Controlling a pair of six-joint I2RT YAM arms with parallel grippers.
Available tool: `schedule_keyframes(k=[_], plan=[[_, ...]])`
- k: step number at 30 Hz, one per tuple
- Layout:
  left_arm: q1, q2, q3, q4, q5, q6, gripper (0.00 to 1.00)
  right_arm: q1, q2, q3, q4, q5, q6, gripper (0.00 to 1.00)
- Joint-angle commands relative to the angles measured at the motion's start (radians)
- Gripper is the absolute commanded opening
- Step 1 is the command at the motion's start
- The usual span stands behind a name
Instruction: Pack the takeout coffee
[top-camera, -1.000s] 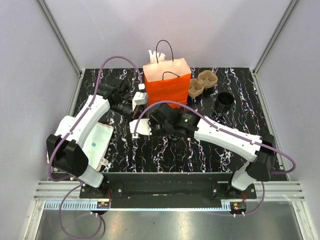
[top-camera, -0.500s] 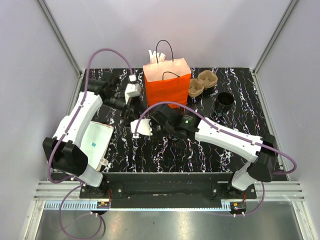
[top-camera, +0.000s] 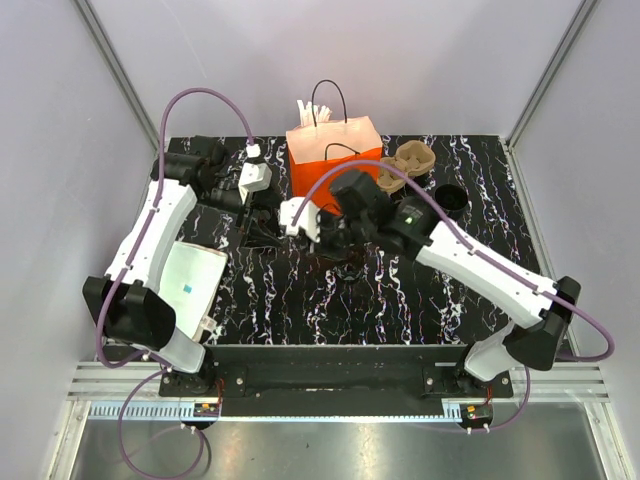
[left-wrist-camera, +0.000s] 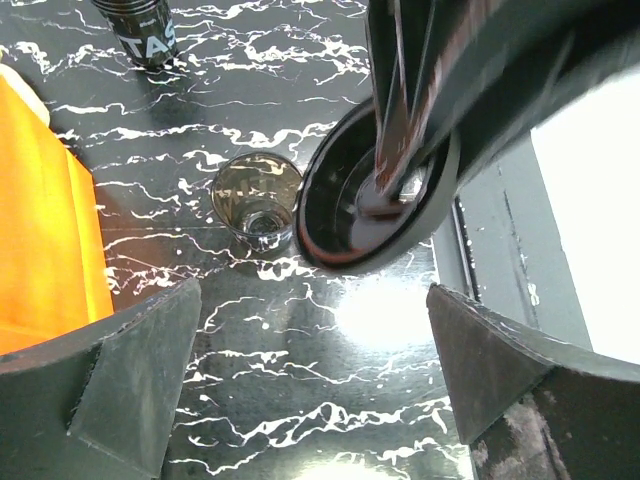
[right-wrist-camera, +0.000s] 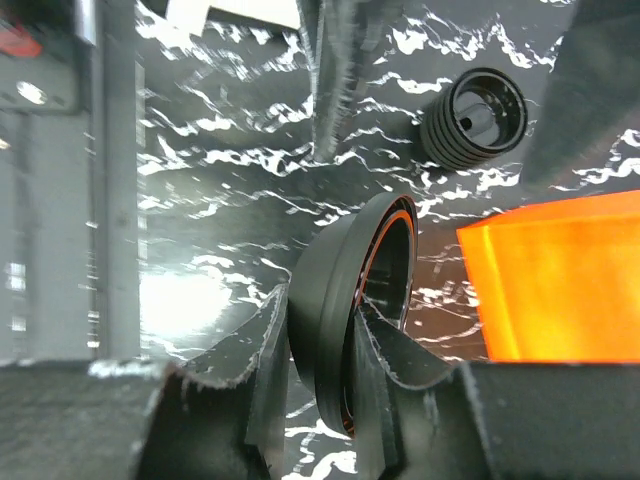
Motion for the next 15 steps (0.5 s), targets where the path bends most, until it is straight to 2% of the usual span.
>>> schedule_keyframes(k=[1,7,15], plan=[[-0.002,-0.001,-0.013,-0.192,0.077,0.105,0.99,-0.074,-0.059,0.052,-0.031,-0.225,0.109,0.21],[-0.009,-0.005,-0.050,-0.192,0.160,0.150,0.99,-0.166,-0.065,0.077,-0.028,-0.452,0.198,0.22],[-0.049,0.085,-0.016,-0.192,0.320,0.112,0.99,-0.257,-0.034,0.078,0.026,-0.641,0.284,0.22]])
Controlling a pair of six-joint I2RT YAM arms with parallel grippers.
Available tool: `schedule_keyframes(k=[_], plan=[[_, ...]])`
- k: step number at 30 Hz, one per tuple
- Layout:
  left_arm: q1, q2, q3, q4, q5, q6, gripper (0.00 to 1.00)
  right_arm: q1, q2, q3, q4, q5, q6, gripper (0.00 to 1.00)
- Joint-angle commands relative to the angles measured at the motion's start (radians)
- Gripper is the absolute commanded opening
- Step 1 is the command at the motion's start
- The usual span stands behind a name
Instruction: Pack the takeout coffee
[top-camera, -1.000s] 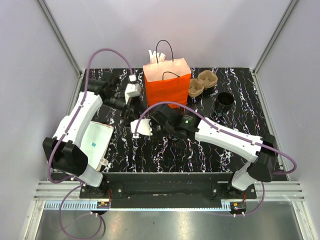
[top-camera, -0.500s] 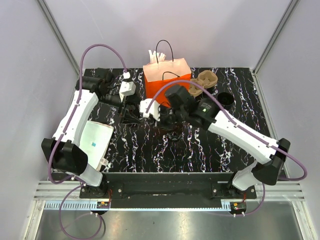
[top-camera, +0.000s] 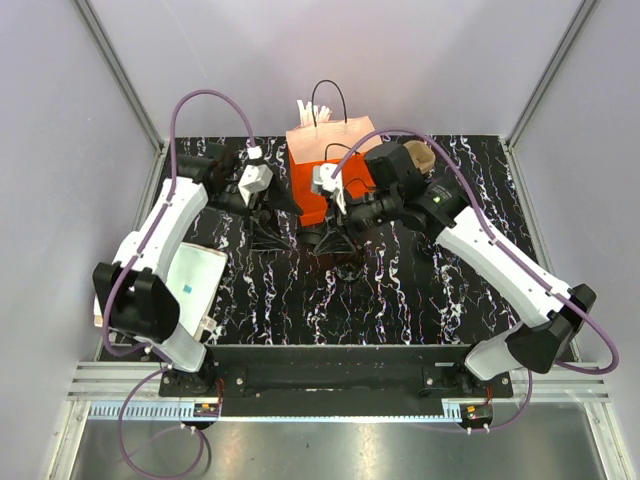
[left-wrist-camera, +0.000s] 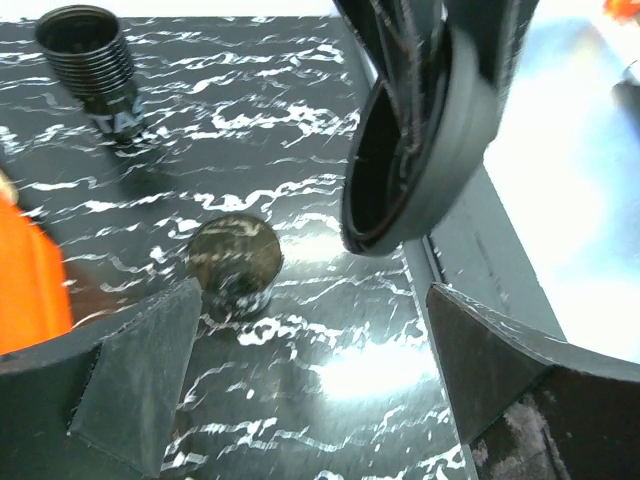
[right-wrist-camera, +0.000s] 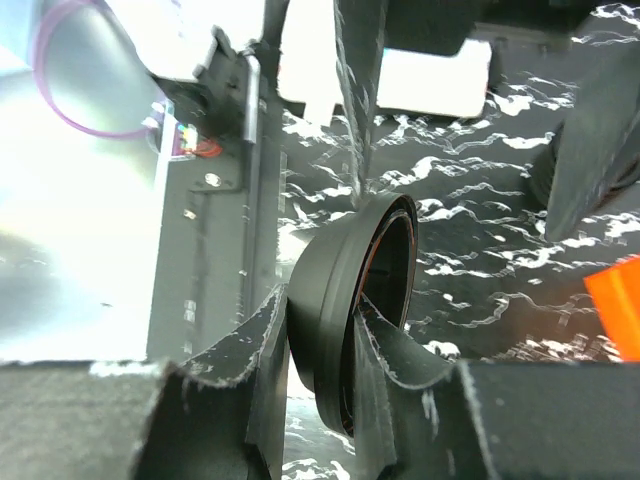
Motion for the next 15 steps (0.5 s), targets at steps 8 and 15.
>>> schedule_keyframes(k=[8,15], plan=[[-0.059,0.065,0.044,-0.185,0.242,-0.020,0.99,-0.115,-0.003,-0.010,0.139,-0.225,0.151,0.22],[-0.070,0.030,0.035,-0.188,0.282,-0.029,0.96,-0.153,-0.008,-0.067,0.206,-0.259,0.201,0.23]])
